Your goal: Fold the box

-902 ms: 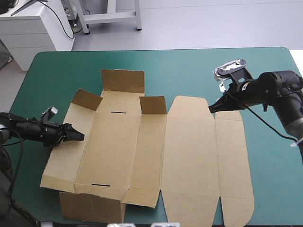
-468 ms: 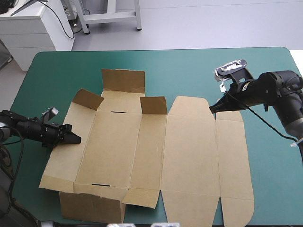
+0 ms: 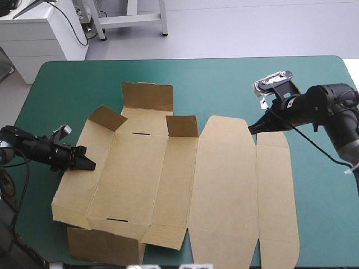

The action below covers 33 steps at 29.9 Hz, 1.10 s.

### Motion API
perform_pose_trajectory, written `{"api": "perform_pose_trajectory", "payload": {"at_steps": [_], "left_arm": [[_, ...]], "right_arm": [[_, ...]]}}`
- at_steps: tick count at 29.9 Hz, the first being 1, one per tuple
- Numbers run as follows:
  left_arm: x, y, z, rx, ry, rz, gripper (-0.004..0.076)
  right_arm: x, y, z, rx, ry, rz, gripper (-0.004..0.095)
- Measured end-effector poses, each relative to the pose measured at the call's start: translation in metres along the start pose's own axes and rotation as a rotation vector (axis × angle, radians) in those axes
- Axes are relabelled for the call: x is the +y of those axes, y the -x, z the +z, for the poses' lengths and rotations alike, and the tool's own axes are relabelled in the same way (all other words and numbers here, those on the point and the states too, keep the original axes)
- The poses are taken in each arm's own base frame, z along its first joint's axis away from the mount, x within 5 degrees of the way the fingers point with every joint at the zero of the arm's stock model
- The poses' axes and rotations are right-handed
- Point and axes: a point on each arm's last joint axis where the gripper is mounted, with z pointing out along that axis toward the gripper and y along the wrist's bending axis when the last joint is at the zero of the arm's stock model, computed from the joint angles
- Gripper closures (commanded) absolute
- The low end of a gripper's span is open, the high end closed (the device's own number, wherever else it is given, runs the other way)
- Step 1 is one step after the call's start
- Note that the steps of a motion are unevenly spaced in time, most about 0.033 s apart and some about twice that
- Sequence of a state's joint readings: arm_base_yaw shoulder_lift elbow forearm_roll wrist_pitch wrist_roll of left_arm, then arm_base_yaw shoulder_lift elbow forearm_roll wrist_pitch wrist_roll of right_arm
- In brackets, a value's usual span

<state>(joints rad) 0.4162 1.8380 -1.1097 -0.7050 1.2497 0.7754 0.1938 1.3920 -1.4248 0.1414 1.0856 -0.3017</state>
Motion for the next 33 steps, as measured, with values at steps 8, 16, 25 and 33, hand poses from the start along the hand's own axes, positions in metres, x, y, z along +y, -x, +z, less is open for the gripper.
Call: {"api": "perform_pose_trajectory", "payload": {"at_steps": [8, 16, 25, 33], "left_arm": [[-0.022, 0.023, -0.007, 0.035, 0.112, 0.171, 0.0731], [-0.061, 0.065, -0.018, 0.004, 0.252, 0.444, 0.0731], [-0.161, 0.105, -0.035, -0.098, 0.414, 0.851, 0.0731], [-0.251, 0.109, -0.006, -0.215, 0.547, 1.182, 0.0731]], "right_arm": [[0.0, 0.0, 0.0, 0.0, 0.0, 0.0, 0.0914], [0.0, 0.0, 0.0, 0.0, 0.0, 0.0, 0.0914], [-0.001, 0.0, 0.0, 0.004, -0.015, 0.0, 0.0914], [-0.007, -0.003, -0.017, -0.036, -0.115, 0.02, 0.0914]]}}
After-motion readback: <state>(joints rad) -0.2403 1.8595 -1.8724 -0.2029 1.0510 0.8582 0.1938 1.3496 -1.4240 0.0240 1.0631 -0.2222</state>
